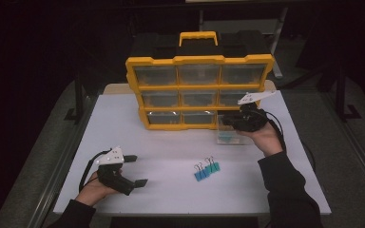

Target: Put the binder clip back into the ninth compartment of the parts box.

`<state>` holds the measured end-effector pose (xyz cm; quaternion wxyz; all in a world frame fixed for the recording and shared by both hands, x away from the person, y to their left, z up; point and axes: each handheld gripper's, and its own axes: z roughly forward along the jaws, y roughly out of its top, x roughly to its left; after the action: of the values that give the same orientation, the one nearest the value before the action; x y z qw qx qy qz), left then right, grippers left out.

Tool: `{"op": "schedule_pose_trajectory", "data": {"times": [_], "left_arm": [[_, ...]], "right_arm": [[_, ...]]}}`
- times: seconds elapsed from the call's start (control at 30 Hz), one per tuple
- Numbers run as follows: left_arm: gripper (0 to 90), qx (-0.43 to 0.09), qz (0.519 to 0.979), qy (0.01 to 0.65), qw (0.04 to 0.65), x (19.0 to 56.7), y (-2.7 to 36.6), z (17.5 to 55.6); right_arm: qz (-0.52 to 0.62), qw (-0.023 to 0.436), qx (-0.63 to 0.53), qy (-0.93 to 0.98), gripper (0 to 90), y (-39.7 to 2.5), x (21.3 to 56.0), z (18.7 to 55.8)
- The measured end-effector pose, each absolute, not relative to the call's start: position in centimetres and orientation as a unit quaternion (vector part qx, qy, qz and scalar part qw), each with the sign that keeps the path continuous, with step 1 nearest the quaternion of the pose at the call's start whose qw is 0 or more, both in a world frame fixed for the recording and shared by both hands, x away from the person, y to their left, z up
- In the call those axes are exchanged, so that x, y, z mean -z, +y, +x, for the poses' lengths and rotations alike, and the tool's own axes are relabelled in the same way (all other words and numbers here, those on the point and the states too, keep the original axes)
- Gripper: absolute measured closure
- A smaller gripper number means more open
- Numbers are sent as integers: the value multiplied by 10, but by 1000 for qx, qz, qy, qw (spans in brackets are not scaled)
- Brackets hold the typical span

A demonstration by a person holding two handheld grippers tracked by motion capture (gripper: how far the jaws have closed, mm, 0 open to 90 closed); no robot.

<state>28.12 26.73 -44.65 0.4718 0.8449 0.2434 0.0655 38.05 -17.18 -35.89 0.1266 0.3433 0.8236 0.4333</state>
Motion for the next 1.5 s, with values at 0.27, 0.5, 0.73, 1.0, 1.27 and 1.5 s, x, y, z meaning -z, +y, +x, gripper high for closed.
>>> {"op": "schedule_pose_trajectory", "data": {"times": [0.27, 0.5, 0.73, 1.0, 1.27, 1.5], "left_arm": [[5, -66, 845, 244, 472, 446, 267, 281], [5, -67, 845, 243, 471, 446, 267, 281], [5, -67, 845, 243, 472, 446, 267, 281], [5, -66, 845, 244, 472, 446, 267, 281], [5, -67, 844, 245, 473, 446, 268, 280], [4, -65, 844, 245, 473, 446, 267, 281]], "right_arm": [[338, 113, -436, 826, 684, -171, 353, 371], [334, 108, -441, 826, 629, -173, 349, 361], [332, 104, -442, 827, 605, -176, 352, 350], [327, 96, -440, 831, 546, -174, 359, 338], [318, 88, -440, 835, 489, -172, 364, 326], [312, 80, -435, 841, 464, -170, 375, 317]]}}
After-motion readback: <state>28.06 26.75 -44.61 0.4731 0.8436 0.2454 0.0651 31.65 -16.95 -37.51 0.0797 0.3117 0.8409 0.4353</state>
